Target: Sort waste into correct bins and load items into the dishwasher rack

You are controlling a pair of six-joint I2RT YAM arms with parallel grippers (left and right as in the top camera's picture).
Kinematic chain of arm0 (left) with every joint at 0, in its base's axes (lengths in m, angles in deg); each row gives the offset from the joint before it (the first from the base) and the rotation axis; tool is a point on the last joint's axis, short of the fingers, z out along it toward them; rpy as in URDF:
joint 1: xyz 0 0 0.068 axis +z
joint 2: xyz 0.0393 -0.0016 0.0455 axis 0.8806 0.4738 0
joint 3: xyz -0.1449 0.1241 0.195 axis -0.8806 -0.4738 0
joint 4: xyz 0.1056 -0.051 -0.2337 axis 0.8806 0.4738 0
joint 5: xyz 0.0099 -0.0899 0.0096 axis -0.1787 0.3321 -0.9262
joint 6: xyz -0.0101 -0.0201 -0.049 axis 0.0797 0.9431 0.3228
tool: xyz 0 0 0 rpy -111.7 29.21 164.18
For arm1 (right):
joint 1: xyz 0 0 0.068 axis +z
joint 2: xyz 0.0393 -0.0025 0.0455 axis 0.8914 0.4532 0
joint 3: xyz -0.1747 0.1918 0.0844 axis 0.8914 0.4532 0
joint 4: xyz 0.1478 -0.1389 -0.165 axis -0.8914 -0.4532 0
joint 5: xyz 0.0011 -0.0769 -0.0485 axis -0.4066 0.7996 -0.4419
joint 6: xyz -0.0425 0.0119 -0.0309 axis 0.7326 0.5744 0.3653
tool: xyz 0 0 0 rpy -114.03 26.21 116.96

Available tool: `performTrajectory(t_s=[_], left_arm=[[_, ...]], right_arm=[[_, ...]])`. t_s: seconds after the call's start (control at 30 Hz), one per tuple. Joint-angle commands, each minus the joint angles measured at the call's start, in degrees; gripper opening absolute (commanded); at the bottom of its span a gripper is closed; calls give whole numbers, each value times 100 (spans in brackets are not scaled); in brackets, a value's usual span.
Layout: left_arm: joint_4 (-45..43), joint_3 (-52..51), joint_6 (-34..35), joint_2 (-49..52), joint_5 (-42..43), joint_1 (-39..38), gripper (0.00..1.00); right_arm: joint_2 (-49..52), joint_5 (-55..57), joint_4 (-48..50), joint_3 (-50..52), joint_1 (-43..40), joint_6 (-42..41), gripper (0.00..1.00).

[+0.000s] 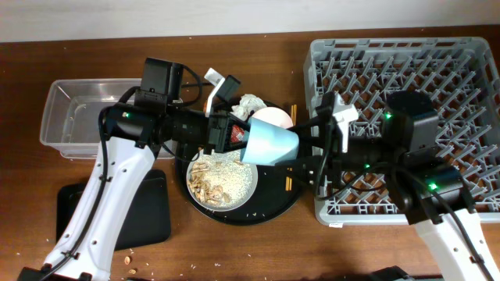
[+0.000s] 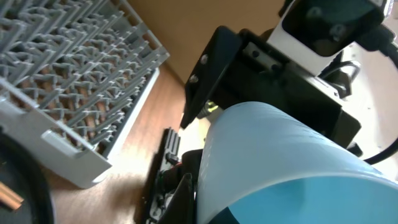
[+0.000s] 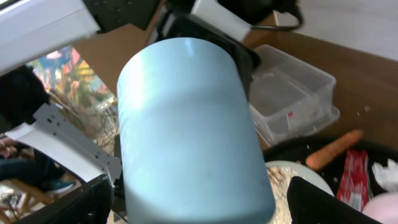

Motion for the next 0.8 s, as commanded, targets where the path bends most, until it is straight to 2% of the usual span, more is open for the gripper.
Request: performTrajectory(t_s=[0.0, 0.03, 0.07, 0.1, 0.13, 0.17, 0.27, 0.33, 0.37, 0.47, 0.57, 0.67, 0.73, 0.77], left_arm=[[9, 0, -116, 0, 518, 0, 0], [9, 0, -116, 0, 472, 2, 1], [11, 0, -116, 2, 321, 2, 8], [9, 0, -114, 2, 42, 2, 40], [9, 0, -114, 0, -179, 2, 63], [7, 0, -114, 0, -321, 2, 68], [4, 0, -114, 0, -890, 2, 77], [7, 0, -114, 2, -929, 2, 79], [7, 0, -114, 2, -931, 2, 79], [50, 0, -114, 2, -1165, 2, 80], [142, 0, -114, 2, -1165, 2, 80], [164, 0, -114, 2, -1167, 2, 80], [212, 0, -114, 2, -1167, 2, 80], [210, 0, -114, 2, -1233, 2, 85]], right_arm=[[109, -129, 98, -72, 278, 48, 63], [96, -96, 103, -74, 254, 50, 59], [44, 28, 94, -79, 186, 44, 59], [-107, 310, 20, -79, 66, 28, 58], [-297, 737, -179, -79, -118, -79, 58], [-446, 1088, -431, -79, -343, -144, 56], [-772, 2140, -1681, -79, -1633, -365, 56], [-699, 3429, -2380, -79, -2439, -754, 55], [-566, 4430, -2758, -79, -2911, -1021, 55], [-17, 5788, -3405, -79, -3759, -1635, 55], [1082, 5960, -3447, -79, -4074, -1912, 55], [1932, 5438, -3477, -79, -4074, -1812, 56], [2127, 5407, -3598, -81, -4074, -1799, 74], [2094, 5355, -3716, -243, -4074, -1794, 87]])
